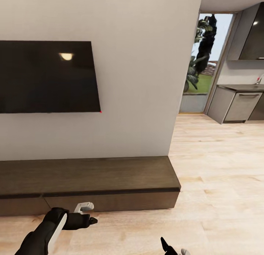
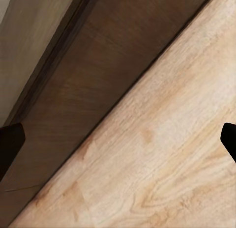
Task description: Place each of the two pumpkins and all three candles from the living room inside a cabinet in the living room (use any cabinet), then make sure every cabinet is closed, and position the cauldron so it is next to a table in the living room.
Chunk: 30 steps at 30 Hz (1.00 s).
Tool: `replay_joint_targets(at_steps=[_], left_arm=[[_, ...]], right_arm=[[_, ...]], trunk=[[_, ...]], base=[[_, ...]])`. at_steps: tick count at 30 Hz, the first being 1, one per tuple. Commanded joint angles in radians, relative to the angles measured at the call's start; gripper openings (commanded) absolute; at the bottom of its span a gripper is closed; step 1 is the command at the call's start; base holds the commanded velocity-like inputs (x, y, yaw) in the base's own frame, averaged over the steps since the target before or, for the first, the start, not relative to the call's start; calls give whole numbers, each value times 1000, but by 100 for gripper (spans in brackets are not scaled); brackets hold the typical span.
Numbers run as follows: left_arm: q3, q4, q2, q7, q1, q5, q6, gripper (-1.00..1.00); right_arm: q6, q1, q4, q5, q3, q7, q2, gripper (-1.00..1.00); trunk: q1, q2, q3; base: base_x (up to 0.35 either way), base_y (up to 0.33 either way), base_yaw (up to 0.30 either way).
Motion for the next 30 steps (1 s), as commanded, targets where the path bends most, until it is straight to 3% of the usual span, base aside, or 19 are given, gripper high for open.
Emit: replay_joint_targets(at_steps=[1,30], left_arm=[[-1,-1,1,4,-1,10,7,100],[-3,-7,-6,3,1,10,8,100]], right_arm=[[-1,-1,2,-7,1,6,0,100],[-1,-1,3,-14,-1,-4,-2,100]], trunk=[[0,-1,-1],[0,-1,-1]], base=[[31,10,0],[58,1,0]])
